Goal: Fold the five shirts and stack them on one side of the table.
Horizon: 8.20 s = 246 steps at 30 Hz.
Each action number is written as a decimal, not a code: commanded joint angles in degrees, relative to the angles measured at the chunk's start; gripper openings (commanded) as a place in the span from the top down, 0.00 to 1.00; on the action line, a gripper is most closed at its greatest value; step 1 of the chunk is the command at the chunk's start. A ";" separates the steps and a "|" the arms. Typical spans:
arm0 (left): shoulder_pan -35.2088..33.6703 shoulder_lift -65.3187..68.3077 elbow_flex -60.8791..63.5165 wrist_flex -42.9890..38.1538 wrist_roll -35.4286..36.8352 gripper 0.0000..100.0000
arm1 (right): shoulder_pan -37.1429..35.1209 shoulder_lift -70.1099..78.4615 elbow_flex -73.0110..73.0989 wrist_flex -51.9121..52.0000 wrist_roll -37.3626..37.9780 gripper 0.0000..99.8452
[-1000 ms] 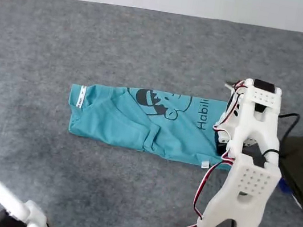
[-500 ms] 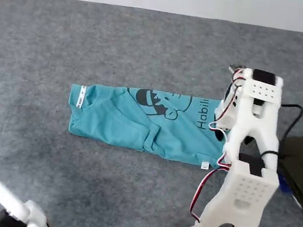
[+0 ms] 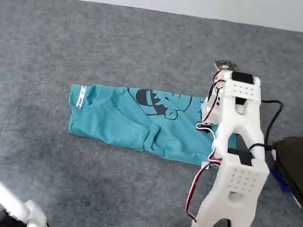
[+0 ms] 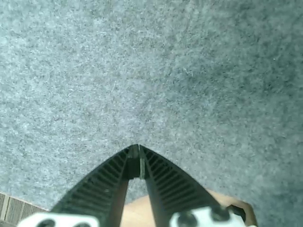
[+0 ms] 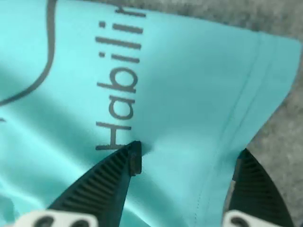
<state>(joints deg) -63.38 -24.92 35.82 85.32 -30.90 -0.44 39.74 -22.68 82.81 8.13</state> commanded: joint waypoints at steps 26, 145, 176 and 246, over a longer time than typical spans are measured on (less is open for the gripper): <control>0.53 -1.76 -1.98 0.26 -0.35 0.99 | 2.86 4.88 -24.62 16.57 3.78 0.99; 15.56 -1.93 -5.41 -0.79 4.04 0.99 | -19.12 10.33 -41.76 20.00 20.31 0.94; 15.47 -1.93 -4.09 -3.69 3.96 0.99 | -31.52 12.97 -53.27 20.09 21.89 0.94; 15.47 -2.02 -3.12 -4.84 3.87 0.99 | -39.16 -12.62 -13.45 19.91 16.18 0.94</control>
<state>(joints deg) -48.26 -25.19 32.84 81.10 -27.12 -42.81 33.93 -35.52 100.57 24.66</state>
